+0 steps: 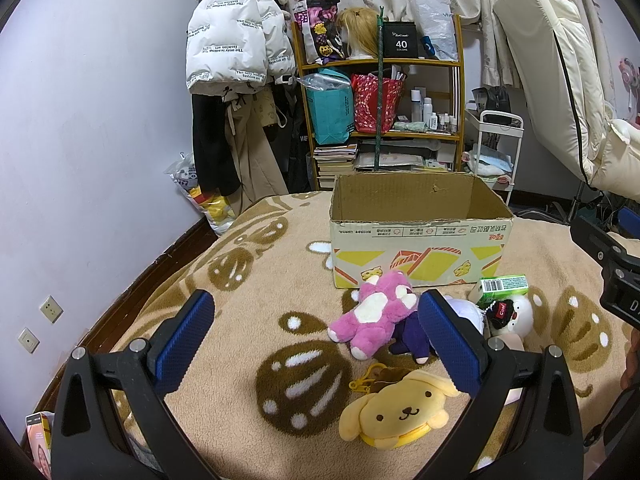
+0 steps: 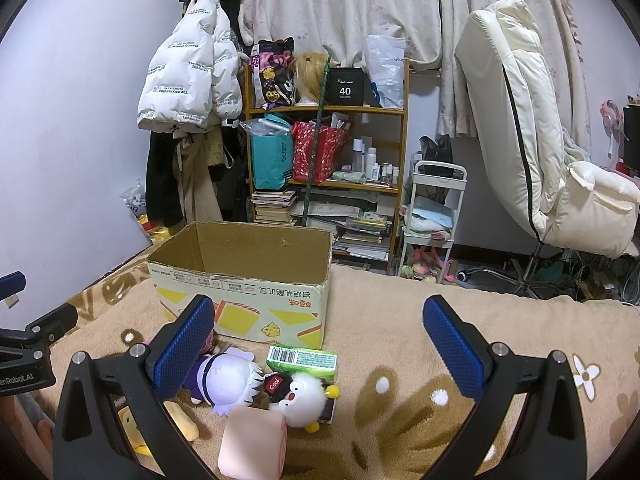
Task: Organize soft objects
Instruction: 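Lower the left tool onto the yellow dog plush while the right tool approaches the pink roll cushion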
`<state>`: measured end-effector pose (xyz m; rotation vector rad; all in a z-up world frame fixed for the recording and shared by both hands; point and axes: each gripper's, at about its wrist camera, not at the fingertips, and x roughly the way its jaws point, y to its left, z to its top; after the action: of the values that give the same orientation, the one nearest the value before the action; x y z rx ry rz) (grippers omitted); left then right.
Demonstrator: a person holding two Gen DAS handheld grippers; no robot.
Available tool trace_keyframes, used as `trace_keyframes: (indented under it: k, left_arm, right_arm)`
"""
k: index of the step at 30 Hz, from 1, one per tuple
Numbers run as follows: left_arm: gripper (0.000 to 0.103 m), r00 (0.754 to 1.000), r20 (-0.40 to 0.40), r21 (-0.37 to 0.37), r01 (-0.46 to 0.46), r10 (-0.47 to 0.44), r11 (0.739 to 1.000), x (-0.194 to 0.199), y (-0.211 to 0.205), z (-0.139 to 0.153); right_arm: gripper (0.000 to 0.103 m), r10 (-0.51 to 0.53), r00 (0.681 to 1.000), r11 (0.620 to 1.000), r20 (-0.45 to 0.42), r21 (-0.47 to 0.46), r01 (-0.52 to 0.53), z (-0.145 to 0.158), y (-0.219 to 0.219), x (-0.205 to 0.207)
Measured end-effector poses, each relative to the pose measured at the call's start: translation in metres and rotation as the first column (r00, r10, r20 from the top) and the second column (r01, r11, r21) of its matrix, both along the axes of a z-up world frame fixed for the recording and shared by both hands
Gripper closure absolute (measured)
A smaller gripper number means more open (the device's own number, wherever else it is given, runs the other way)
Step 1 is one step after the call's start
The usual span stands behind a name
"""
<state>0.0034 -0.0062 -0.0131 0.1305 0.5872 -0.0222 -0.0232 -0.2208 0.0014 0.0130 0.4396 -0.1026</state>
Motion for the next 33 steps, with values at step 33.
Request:
trace_keyframes:
  k: [33]
  left_arm:
    - [0.002,0.941,-0.331,0.027,0.086,-0.072,0.996,0.034,-0.017,-0.051]
  right_arm:
    - [0.000,0.146,0.934,0.978,-0.326,0.188,-0.087,-0.047,0.000,0.031]
